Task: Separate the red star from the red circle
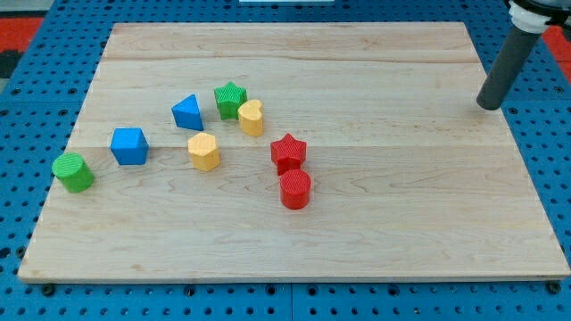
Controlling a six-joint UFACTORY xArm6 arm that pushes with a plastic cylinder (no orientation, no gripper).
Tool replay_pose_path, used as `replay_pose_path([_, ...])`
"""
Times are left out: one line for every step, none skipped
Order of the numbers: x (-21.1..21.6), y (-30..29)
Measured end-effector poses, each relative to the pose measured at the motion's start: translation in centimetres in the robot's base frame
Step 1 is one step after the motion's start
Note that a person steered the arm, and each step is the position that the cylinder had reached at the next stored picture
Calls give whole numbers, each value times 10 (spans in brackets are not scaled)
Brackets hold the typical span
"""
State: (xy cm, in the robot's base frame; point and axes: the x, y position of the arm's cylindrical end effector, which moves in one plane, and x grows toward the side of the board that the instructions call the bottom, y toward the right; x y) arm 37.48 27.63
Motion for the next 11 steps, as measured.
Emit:
replay_pose_path([0, 0])
replay_pose_path([-10, -13])
replay_pose_path([-13, -14])
replay_pose_path([-17, -14])
replay_pose_path([-21, -14])
replay_pose_path([-27, -35])
replay_pose_path([-27, -40])
replay_pose_path([-18, -50])
replay_pose_path([30, -48])
replay_pose_path([95, -51])
replay_pose_path([172, -132])
